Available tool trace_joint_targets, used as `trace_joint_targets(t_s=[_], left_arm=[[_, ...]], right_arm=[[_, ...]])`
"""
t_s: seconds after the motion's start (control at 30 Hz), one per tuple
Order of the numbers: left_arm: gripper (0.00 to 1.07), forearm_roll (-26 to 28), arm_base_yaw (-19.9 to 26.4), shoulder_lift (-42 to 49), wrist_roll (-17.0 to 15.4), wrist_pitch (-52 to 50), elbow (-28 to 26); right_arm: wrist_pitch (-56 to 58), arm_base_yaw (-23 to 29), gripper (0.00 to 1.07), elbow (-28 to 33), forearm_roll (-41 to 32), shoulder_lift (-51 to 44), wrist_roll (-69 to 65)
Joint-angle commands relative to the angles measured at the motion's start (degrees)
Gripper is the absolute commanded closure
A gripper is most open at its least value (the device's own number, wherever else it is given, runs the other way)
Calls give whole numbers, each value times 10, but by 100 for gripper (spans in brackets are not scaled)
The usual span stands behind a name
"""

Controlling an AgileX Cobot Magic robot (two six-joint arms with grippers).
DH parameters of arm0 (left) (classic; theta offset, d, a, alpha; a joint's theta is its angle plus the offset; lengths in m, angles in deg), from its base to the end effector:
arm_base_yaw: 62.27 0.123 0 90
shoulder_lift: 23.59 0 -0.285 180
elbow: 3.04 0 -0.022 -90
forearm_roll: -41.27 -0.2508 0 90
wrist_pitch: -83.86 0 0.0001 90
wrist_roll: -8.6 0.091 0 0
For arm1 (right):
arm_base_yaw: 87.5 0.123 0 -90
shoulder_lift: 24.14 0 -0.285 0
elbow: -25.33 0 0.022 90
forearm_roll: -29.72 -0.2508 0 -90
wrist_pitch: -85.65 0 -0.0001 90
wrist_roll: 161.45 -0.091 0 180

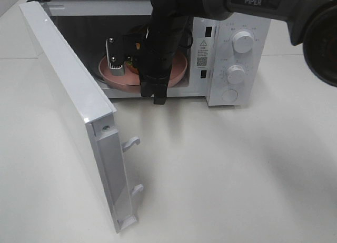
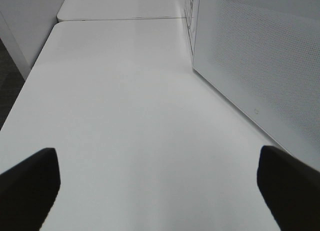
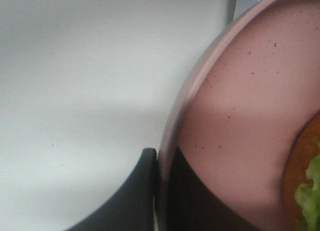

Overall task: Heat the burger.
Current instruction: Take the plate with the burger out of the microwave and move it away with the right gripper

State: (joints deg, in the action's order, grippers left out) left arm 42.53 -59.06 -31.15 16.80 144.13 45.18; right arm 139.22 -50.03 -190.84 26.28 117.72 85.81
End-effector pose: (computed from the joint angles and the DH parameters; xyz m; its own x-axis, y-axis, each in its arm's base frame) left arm -0.0057 -0.0021 0.2797 -0.4397 0.1073 -0.8917 0.0193 0.9937 0.1101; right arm 0.3971 0.3099 0.1674 0.2530 -0.9487 -0.1898 -0.9341 -0.1884 -0.3033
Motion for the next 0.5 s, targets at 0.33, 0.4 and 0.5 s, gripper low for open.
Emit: trace_joint_targets(t_s=[0.33, 0.4, 0.5], left_arm=[[4, 5, 1, 10, -2, -4, 1], [4, 5, 1, 10, -2, -4, 1], [4, 5, 1, 10, -2, -4, 1]], right_arm=[[-108, 1, 107, 202, 18, -117, 36], [-120, 1, 107, 230, 18, -134, 42], [-142, 1, 107, 262, 26, -156, 44]])
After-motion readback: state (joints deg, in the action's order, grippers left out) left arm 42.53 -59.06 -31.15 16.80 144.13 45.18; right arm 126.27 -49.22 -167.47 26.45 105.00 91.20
